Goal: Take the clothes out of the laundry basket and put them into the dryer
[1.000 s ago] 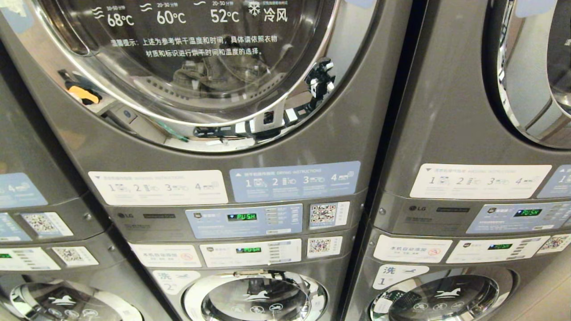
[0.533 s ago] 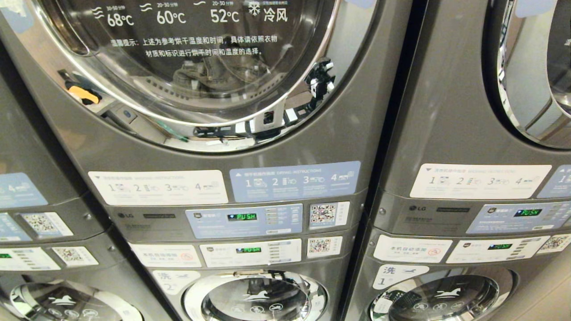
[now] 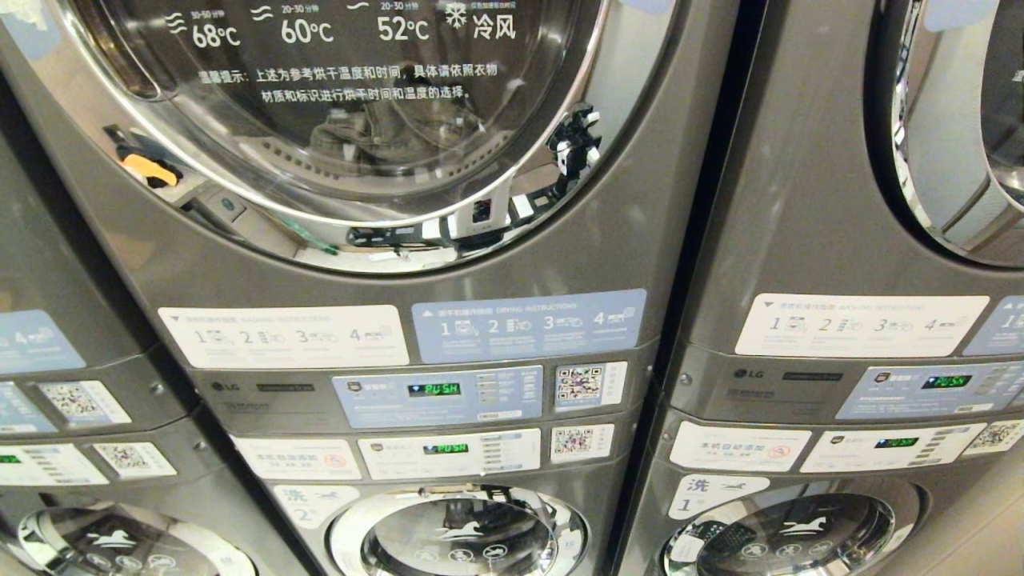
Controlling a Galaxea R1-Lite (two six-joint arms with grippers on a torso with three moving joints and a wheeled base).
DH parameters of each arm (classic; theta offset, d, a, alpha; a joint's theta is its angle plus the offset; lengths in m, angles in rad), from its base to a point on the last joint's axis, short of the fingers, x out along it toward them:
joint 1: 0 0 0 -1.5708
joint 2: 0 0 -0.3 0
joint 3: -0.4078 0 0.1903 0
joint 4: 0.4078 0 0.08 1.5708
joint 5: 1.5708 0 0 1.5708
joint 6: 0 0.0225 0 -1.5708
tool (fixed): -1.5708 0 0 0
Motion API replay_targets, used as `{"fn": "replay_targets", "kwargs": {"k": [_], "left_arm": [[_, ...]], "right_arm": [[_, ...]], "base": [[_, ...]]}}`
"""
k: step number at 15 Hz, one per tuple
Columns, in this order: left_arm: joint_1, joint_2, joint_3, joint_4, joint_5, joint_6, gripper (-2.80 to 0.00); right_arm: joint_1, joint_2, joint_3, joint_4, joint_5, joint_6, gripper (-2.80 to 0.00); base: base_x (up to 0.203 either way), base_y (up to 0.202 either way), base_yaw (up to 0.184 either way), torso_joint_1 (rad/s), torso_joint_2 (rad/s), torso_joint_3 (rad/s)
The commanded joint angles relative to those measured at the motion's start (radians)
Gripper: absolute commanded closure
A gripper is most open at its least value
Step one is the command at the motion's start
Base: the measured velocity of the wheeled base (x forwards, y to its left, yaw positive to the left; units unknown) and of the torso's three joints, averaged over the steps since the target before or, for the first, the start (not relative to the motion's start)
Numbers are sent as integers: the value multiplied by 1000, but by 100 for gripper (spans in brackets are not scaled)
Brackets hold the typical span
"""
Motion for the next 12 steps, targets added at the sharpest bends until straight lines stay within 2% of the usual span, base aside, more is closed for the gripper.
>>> {"fn": "replay_targets", "kwargs": {"k": [1,7,12], "left_arm": [[0,-1,0,0,1,0,0],[0,-1,0,0,1,0,0],[0,-1,0,0,1,0,0]], "right_arm": [[0,1,0,-4,-2,4,0],[0,0,2,-9,-10,-20,0],[0,0,2,-10,-13,28,0]], "base": [[0,0,0,0,0,0],[0,0,0,0,0,0],[0,0,0,0,0,0]]}}
